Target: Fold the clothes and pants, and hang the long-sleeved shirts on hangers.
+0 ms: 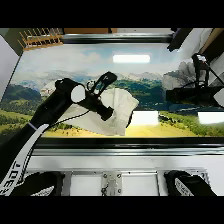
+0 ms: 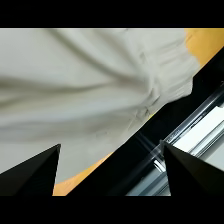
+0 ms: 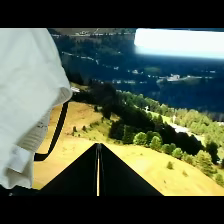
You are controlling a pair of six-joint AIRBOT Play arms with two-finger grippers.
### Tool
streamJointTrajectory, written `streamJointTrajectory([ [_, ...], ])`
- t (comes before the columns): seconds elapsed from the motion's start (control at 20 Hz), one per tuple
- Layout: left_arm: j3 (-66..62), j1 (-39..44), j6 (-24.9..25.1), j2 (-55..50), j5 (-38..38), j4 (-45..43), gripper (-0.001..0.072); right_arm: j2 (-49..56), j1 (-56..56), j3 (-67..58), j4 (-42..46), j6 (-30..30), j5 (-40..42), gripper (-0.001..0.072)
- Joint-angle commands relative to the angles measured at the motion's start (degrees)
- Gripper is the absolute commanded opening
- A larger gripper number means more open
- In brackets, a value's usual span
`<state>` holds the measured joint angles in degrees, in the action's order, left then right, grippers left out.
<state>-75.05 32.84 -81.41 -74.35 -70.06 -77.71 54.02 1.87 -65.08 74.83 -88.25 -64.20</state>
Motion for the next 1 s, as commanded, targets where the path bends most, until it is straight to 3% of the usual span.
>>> streamJointTrajectory([
  [0.0,9.46,-8.57,-12.72,6.99,2.84,0.85,0.0703,-0.02,-0.11,-0.07,1.18,0.02,1.22,0.0016],
  [0.2,22.73,-25.90,-23.85,15.39,10.29,1.46,0.0703,0.48,-0.11,-0.04,1.27,0.02,1.27,0.0022],
  [0.4,37.18,-36.92,-25.11,16.20,16.48,8.41,0.0703,2.27,-0.02,-0.04,1.01,-0.02,1.22,0.0022],
  [0.6,41.35,-37.94,-22.93,8.55,22.34,18.10,0.0702,3.30,0.00,-0.04,0.59,-0.02,1.25,0.0021],
  [0.8,35.76,-32.04,-22.29,-0.85,25.14,18.97,0.0701,3.30,0.00,-0.04,0.63,-0.02,1.22,0.0020],
  [0.85,33.75,-31.19,-22.27,-2.97,25.11,18.51,0.0609,3.30,0.00,-0.04,0.63,-0.02,1.22,0.0020],
  [0.95,29.16,-30.80,-22.32,-6.86,24.50,15.41,0.0271,3.30,0.00,-0.04,0.63,-0.02,1.20,0.0020],
])
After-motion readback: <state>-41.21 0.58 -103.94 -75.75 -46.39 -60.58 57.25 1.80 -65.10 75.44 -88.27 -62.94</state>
